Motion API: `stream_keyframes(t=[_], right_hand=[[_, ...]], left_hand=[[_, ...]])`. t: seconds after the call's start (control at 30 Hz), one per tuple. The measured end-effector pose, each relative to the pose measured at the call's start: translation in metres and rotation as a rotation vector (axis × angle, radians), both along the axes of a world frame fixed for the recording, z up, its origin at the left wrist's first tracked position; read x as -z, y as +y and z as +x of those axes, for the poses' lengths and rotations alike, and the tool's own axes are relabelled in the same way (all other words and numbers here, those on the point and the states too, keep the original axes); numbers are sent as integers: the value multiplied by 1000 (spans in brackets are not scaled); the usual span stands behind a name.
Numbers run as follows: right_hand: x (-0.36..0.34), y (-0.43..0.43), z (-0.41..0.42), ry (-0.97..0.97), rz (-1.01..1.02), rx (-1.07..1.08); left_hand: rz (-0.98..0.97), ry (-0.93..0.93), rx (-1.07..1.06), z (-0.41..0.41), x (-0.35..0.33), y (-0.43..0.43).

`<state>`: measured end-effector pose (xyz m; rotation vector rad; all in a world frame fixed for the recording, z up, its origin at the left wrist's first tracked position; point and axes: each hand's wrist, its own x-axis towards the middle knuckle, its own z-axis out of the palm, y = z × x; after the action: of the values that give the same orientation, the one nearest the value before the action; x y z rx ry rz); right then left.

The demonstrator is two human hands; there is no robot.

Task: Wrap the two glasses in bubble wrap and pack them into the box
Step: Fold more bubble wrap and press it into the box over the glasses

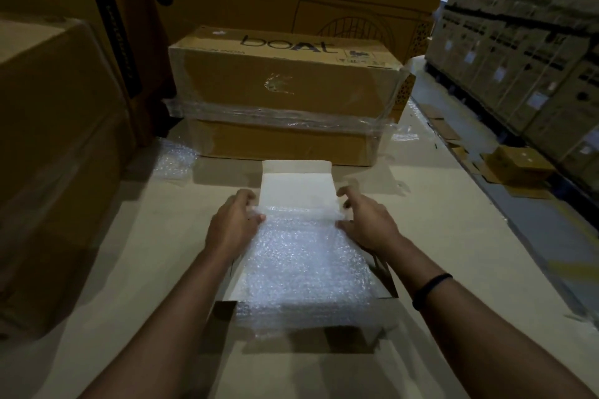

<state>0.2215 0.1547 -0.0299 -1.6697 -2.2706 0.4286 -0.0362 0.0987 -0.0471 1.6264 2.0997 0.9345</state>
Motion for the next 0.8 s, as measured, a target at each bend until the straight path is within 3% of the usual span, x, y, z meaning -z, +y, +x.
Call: stream_keyframes(t=[0.13,0.27,0.43,0.7,0.8], right_hand=[[-1,-5,-5,-168,306,-191],[3,-3,-6,-285,323,-264],[2,-9,-9,-310,366,-284],[-6,-8,-18,-575,293,-364],[-15,-7,-17,-441,276,-318]], left_hand=[[242,367,143,2,0,-7],[104,664,265,8,-4,-10],[-13,780,249,18,-13,-11],[-155,865,300,20,-14,-12],[-45,782,252,18,-22,-16]])
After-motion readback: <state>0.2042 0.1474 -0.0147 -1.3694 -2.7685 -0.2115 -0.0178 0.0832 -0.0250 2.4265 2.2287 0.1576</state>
